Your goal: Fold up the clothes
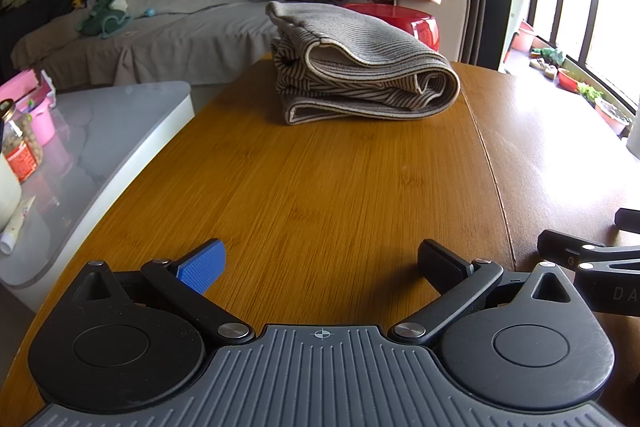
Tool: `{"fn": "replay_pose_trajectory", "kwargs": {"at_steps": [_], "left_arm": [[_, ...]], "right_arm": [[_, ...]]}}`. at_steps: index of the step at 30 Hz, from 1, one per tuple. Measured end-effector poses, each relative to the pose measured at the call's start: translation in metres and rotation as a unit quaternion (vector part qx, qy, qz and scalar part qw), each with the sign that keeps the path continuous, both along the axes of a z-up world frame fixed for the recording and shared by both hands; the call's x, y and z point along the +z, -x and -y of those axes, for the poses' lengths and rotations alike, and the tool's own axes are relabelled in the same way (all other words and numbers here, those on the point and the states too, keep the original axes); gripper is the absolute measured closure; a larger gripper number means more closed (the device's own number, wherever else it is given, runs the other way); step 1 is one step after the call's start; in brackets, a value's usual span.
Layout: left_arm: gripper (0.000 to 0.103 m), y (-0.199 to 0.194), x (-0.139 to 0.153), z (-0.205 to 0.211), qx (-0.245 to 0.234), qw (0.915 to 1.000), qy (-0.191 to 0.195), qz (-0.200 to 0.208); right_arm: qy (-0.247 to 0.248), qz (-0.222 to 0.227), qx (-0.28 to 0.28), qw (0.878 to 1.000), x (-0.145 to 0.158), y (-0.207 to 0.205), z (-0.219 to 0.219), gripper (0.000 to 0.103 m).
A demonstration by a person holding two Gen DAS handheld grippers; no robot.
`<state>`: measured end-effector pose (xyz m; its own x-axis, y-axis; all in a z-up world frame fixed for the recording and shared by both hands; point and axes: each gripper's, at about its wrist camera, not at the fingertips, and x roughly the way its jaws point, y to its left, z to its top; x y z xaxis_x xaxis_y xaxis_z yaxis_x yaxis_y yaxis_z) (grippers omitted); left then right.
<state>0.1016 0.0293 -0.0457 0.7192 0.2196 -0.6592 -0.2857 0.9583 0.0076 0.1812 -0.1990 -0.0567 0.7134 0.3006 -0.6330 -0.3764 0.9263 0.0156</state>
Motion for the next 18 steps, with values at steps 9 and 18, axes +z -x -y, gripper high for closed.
{"fn": "replay_pose_trajectory", "kwargs": {"at_steps": [9,18], "left_arm": [[0.0,0.0,0.0,-0.0002,0.0,1.0,0.0,0.0],[0.0,-0.0004,-0.0001,-0.0005,0.0,1.0,0.0,0.0]], "right_arm": [[0.0,0.0,0.0,1.0,0.0002,0.0021,-0.0007,0.0],[0.0,0.0,-0.001,1.0,0.0003,0.0045,-0.0017,0.0]]}}
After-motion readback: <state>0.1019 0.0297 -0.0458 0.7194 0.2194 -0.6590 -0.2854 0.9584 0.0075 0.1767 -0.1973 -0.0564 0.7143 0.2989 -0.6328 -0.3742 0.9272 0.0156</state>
